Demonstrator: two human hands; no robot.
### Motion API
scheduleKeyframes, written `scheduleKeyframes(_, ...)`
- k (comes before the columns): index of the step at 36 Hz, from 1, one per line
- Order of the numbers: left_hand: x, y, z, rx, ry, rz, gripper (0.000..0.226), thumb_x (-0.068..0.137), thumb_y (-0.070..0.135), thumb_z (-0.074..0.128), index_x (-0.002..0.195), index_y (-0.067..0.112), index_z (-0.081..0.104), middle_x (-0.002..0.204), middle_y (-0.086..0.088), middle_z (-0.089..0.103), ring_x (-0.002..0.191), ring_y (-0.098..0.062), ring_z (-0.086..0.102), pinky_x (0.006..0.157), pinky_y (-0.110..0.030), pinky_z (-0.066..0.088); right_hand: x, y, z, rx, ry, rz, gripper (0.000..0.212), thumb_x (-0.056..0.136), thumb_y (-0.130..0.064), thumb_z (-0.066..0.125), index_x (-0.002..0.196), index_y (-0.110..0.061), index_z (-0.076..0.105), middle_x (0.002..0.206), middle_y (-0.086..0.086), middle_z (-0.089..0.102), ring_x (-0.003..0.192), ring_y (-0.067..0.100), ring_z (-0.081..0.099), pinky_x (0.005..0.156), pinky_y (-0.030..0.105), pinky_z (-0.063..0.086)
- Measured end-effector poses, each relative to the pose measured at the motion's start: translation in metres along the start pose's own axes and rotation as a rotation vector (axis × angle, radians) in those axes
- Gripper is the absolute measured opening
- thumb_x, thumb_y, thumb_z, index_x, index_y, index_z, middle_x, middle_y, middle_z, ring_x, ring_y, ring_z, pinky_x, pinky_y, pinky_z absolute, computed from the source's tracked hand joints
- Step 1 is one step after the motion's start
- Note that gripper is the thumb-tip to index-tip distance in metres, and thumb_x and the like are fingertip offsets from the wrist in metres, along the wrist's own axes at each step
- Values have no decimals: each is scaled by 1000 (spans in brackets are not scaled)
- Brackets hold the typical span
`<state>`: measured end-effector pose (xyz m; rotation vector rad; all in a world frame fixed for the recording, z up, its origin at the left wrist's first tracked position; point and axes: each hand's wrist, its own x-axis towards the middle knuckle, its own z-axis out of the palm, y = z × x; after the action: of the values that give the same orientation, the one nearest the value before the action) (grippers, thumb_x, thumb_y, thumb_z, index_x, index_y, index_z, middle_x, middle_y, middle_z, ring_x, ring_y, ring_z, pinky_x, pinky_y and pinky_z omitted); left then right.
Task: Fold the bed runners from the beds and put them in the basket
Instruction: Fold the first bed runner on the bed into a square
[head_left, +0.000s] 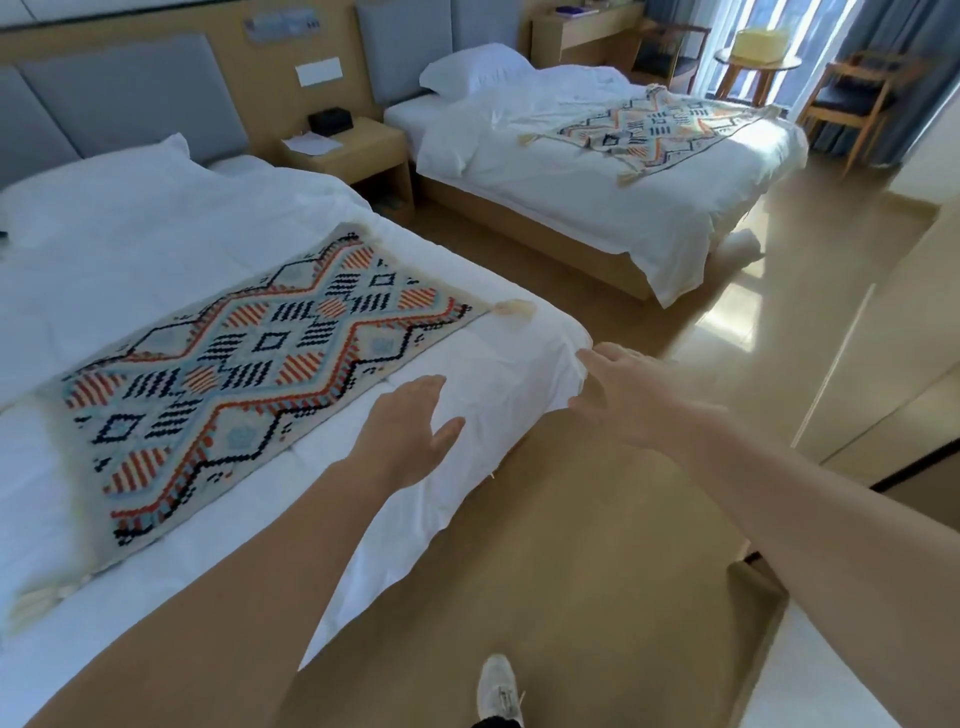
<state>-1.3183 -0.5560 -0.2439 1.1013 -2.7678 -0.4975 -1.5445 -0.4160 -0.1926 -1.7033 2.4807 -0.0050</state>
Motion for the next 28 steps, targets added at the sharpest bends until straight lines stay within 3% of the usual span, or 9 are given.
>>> scheduleKeyframes(12,105,-25,-11,2,-3,-78,65,97,46,43,149,12,25,154,-4,30,142,-19,25,116,-37,20,127,29,-21,-7,-40,-70,59,95,-49,46,144,-19,32,139,3,45,122,26,50,100,37,43)
scheduleKeyframes(28,250,-12,9,-1,54,-335,62,98,43,42,148,11,25,154,-6,30,141,-20,25,116,-39,18,336,105,-19,-57,-45,-407,60,94,-53,44,144,-21,32,135,3,47,118,26,52,98,38,44)
